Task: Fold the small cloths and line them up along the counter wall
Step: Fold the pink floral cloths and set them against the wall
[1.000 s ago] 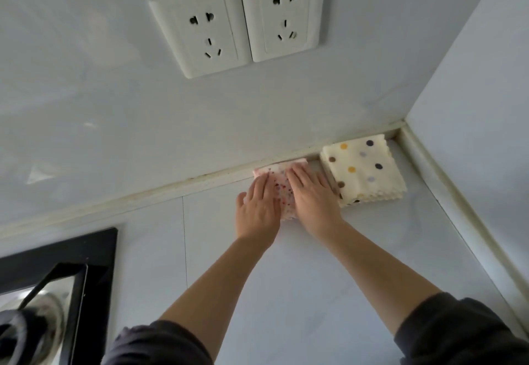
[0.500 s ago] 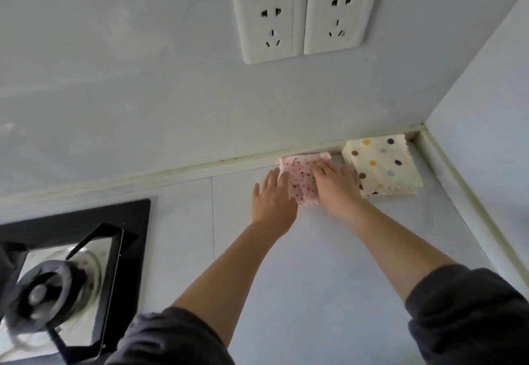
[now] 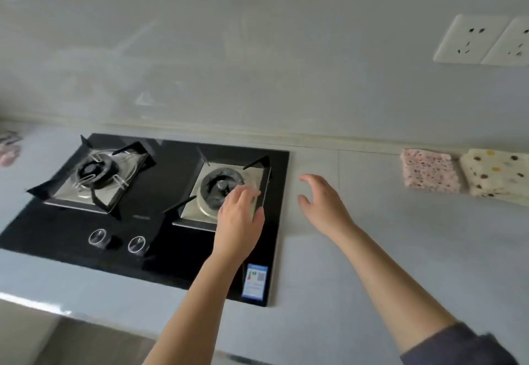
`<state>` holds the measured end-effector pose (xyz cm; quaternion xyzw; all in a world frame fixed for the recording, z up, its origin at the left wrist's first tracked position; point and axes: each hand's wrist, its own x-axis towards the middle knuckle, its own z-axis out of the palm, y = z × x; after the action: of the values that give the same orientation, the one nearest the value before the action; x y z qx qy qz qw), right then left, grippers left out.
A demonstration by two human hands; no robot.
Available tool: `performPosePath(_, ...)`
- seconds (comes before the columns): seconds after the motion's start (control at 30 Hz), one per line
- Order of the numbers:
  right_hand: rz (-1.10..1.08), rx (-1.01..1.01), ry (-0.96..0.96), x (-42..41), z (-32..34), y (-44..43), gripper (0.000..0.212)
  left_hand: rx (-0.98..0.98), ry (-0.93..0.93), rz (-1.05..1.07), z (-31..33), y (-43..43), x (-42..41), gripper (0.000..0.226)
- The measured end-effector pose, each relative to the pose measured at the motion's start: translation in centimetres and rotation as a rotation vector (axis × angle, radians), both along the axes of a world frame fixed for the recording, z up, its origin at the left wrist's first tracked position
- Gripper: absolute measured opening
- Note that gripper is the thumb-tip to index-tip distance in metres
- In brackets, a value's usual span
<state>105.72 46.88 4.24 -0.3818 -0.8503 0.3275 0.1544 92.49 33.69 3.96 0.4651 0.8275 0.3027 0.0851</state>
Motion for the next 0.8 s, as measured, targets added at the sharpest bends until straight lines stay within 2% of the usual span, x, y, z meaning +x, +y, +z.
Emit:
performPosePath(0.2,0.114,-0.067,0.071,-10.5,1.9,-16.5,0.042,0.039,-0.021,0.146,0.7,-17.8,-8.9,0.027)
performPosePath(0.37,0.24,-0.092,0.075,-19.0,3.5,-25.6,0.042,0.043,-0.018,0.254,1.9,-27.2,-15.7,0.027)
performPosePath(0.57,0.335,-0.103,0.032,-27.2,3.3,-29.1,0.041,0.064,-0.04,0.347,1.5,-31.9,-22.7,0.027)
performPosePath(0.8,0.442,-0.199,0.073,-40.6,0.3,-29.3,0.041,-0.031,-0.008,0.414,-0.6,-33.7,-35.0,0.027)
